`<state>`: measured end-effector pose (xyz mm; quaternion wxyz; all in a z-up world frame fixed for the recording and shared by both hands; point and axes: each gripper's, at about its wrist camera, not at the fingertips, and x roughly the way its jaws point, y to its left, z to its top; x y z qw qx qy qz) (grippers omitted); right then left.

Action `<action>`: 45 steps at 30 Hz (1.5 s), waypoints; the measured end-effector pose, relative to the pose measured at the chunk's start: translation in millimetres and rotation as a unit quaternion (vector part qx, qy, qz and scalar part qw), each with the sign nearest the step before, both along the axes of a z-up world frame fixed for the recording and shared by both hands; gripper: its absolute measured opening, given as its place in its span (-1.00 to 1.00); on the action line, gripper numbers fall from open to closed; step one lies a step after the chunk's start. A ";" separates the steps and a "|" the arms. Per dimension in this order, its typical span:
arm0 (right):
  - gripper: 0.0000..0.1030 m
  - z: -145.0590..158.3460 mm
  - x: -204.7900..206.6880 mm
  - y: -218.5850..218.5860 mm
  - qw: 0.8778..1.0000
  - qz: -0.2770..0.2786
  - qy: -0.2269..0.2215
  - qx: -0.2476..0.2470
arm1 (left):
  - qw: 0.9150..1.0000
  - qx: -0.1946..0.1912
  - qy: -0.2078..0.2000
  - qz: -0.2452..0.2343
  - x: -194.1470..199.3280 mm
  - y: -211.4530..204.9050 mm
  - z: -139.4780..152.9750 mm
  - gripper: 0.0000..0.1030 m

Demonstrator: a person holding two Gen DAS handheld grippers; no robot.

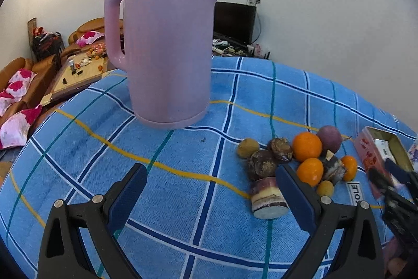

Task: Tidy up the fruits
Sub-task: 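Grasp the sugarcane chunk with the left tool while the right tool approaches an orange, then grasp the small orange with the right tool while the left tool lifts the sugarcane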

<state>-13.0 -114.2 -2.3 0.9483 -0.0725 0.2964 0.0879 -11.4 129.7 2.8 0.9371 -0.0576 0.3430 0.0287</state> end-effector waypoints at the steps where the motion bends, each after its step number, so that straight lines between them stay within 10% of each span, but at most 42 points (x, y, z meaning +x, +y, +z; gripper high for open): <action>1: 0.02 -3.0 6.2 1.9 1.000 -0.004 0.015 -0.003 | 1.000 0.003 -0.001 -0.004 -1.6 -2.5 0.2 0.94; 10: -0.05 -25.4 39.9 -7.2 0.994 -0.017 0.111 0.012 | 0.994 0.069 0.033 -0.075 1.9 -60.2 -21.7 0.91; 24: -0.18 -37.2 62.6 27.0 0.990 0.034 0.127 -0.048 | 0.995 -0.007 0.080 -0.066 19.1 -41.4 -45.4 -0.22; 35: -0.31 -23.1 42.5 -12.6 0.987 0.075 0.098 0.098 | 0.996 -0.055 0.033 -0.055 0.6 -27.1 -33.4 -0.24; 38: -0.66 -16.9 36.0 -19.6 0.985 0.083 0.086 0.127 | 0.996 -0.066 0.012 -0.065 -8.3 -29.4 -26.2 -0.24; 45: -0.56 -10.2 28.2 -25.2 0.983 0.092 0.071 0.140 | 0.996 -0.051 -0.014 -0.066 -14.1 -36.6 -15.0 -0.24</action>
